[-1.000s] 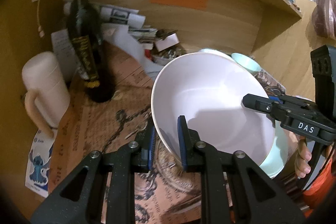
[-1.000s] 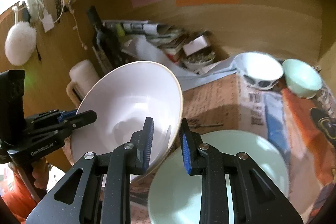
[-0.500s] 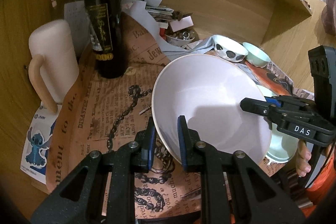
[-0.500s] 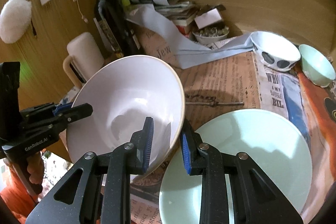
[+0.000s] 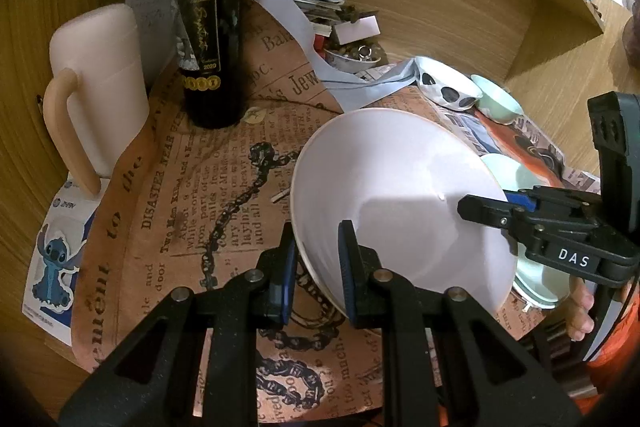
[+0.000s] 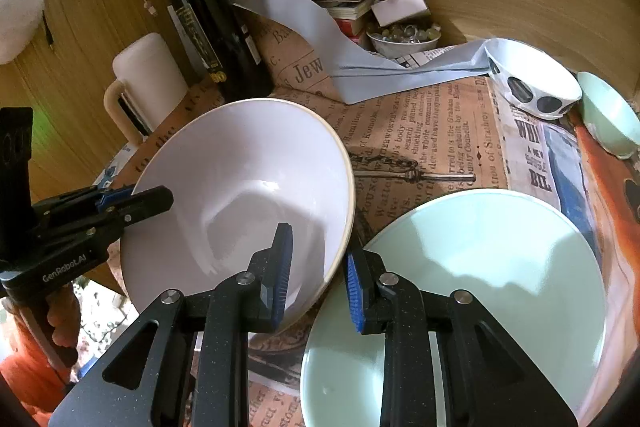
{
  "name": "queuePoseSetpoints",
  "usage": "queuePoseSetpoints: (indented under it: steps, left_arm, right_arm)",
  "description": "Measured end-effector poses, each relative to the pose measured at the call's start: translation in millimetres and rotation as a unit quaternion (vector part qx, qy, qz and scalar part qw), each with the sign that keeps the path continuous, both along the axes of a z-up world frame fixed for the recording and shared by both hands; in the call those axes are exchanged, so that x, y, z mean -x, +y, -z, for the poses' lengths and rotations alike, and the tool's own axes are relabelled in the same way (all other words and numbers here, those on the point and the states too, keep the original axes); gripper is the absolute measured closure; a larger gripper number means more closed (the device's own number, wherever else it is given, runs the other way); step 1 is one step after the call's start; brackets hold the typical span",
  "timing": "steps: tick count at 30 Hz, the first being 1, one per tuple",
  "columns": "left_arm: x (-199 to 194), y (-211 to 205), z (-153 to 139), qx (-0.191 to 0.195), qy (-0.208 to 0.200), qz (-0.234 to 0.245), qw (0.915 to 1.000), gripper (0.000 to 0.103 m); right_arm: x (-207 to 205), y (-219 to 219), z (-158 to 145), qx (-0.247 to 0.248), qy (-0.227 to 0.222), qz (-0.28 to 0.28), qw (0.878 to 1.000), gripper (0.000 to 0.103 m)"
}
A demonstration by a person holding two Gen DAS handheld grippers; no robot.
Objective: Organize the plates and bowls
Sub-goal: 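Carry the beige bowl over the plate stack and lower it with the right tool, then open the right tool and withdraw it from the beige bowl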
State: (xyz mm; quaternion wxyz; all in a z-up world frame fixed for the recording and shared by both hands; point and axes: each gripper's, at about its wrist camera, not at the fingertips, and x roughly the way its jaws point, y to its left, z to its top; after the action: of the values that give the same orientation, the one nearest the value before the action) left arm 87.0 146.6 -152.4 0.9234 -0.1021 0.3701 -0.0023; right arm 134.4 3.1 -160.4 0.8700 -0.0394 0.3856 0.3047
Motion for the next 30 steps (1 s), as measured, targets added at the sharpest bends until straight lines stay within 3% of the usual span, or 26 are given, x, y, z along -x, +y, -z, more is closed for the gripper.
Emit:
queuePoseSetpoints:
  steps: [15,17,24,30]
  left_arm:
    - [-1,1,5,-0.003,-0.002,-0.001,1.0000,0.082]
    - [-1,-1,5,-0.009,-0.002,0.000,1.0000,0.077]
    - [8,-5,-18,-0.064,-0.038,-0.020,0.9970,0.072]
    - [19,-13,-61,-0.078,-0.108,-0.028,0.9907,0.048]
  right_arm:
    - [-5,4,5,0.004,0.008,-0.007,1.000,0.076]
    - [-5,4,5,0.000,0.008,-0.008,1.000,0.071]
    - [11,-9,-20,-0.019,-0.059,0.009,0.998,0.052]
    - [16,-41,-51,-0.044,-0.115,0.042,0.992,0.045]
